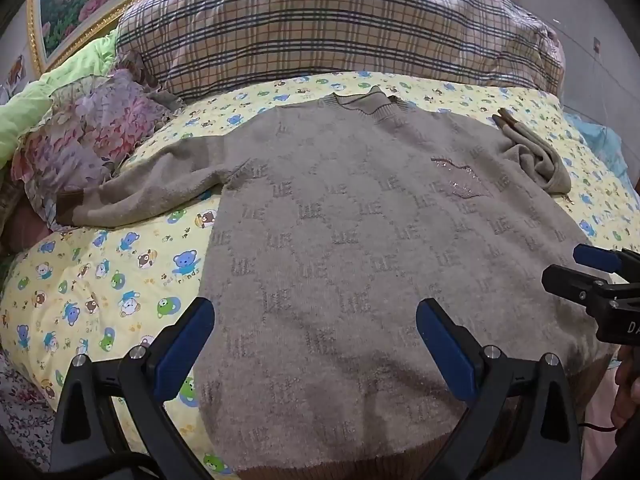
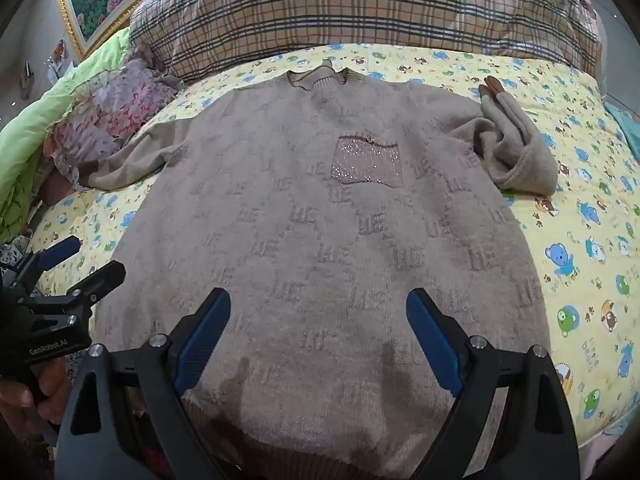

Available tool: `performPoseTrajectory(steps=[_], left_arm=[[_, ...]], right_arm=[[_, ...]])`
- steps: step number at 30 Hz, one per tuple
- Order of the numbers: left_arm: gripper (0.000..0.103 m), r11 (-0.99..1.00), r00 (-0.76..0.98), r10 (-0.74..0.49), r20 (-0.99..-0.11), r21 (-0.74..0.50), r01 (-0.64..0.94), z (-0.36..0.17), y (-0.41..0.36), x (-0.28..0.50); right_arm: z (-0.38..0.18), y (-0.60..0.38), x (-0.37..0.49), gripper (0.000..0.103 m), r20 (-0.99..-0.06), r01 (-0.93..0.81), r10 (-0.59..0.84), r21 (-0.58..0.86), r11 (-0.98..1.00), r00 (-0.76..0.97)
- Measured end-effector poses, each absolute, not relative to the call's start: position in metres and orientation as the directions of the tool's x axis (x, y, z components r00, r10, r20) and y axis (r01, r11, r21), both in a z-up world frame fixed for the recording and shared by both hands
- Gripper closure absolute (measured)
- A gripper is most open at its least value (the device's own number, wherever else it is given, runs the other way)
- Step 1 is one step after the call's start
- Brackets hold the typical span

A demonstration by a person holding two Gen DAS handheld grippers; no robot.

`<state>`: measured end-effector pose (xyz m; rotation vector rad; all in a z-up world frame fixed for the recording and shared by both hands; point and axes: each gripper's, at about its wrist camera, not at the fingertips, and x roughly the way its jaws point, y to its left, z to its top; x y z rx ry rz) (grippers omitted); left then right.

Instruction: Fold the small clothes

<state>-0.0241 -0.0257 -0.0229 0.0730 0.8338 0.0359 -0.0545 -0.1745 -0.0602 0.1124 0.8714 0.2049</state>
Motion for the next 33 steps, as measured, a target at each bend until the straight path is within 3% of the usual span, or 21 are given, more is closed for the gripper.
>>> performPoseTrajectory(steps=[33], left_arm=[[0.002,0.998,0.650,0.055,-0.758,0.056,-0.020,-0.0244,-0.0211,-0.0216]], right_arm=[[-0.0559,-0.1762,-0.0561,0.013,-0.704,-0.141,0.252,0.213,0.967,0.664]])
